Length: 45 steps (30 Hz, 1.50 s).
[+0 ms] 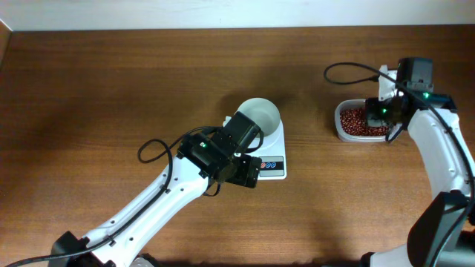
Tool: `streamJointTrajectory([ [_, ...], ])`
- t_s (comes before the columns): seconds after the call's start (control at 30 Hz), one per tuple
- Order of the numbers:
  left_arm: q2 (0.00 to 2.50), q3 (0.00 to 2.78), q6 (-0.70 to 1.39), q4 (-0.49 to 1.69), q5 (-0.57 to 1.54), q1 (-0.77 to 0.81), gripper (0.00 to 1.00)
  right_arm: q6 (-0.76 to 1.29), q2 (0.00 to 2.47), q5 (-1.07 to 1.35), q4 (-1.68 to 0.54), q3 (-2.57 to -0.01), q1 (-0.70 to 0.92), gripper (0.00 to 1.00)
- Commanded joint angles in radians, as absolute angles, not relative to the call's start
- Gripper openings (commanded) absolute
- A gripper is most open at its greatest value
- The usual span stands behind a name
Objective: Scoop item into bowl and weigh 50g on scale
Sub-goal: 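Lower the right gripper holding the red scoop into the beans, then drag the red scoop through the beans with the right gripper to fill it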
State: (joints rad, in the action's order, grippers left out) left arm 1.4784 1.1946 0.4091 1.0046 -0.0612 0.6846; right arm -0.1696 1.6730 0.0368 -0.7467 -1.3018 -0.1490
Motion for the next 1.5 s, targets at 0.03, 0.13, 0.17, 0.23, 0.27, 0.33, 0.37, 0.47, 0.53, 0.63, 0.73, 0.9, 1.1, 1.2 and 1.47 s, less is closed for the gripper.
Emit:
streamJointTrajectory([
  [0.03, 1.472, 1.187, 0.419, 1.003, -0.072, 0.687, 0.99, -0.211, 1.680, 0.021, -0.782, -1.339, -0.151, 0.04],
  [0.13, 1.472, 1.187, 0.419, 1.003, -0.072, 0.687, 0.99, -0.241, 1.680, 0.010, -0.782, -1.341, -0.151, 0.04],
  [0.17, 1.472, 1.187, 0.419, 1.003, -0.072, 0.687, 0.99, -0.241, 1.680, 0.010, -0.783, -1.341, -0.151, 0.04],
  [0.23, 1.472, 1.187, 0.419, 1.003, -0.072, 0.687, 0.99, -0.248, 1.680, 0.009, -0.783, -1.347, -0.151, 0.04],
  [0.27, 1.472, 1.187, 0.419, 1.003, -0.072, 0.687, 0.99, -0.247, 1.680, 0.004, -0.792, -1.359, -0.150, 0.04],
  [0.33, 1.472, 1.187, 0.419, 1.003, -0.072, 0.687, 0.99, -0.247, 1.680, -0.018, -0.837, -1.399, -0.150, 0.04],
  [0.37, 1.472, 1.187, 0.419, 1.003, -0.072, 0.687, 0.99, -0.247, 1.680, -0.038, -0.854, -1.411, -0.150, 0.04],
  [0.47, 1.472, 1.187, 0.419, 1.003, -0.072, 0.687, 0.99, -0.258, 1.680, -0.100, -0.856, -1.417, -0.150, 0.04],
  [0.53, 1.472, 1.187, 0.419, 1.003, -0.072, 0.687, 0.99, -0.258, 1.685, -0.123, -0.857, -1.417, -0.150, 0.04],
  [0.63, 1.472, 1.187, 0.419, 1.003, -0.072, 0.687, 0.99, -0.258, 1.712, -0.122, -0.862, -1.409, -0.151, 0.04],
  [0.73, 1.472, 1.187, 0.419, 1.003, -0.072, 0.687, 0.99, -0.258, 1.760, -0.131, -0.864, -1.405, -0.151, 0.04],
  [0.9, 1.472, 1.187, 0.419, 1.003, -0.072, 0.687, 0.99, -0.226, 1.842, -0.150, -0.877, -1.405, -0.151, 0.04],
  [1.1, 1.472, 1.187, 0.419, 1.003, -0.072, 0.687, 0.99, -0.202, 1.853, -0.017, -0.880, -1.405, -0.159, 0.04],
  [1.2, 1.472, 1.187, 0.419, 1.003, -0.072, 0.687, 0.99, -0.202, 1.854, 0.091, -0.881, -1.405, -0.219, 0.04],
  [1.47, 1.472, 1.187, 0.419, 1.003, -0.072, 0.687, 0.99, -0.202, 1.855, 0.345, -0.883, -1.401, -0.381, 0.04],
])
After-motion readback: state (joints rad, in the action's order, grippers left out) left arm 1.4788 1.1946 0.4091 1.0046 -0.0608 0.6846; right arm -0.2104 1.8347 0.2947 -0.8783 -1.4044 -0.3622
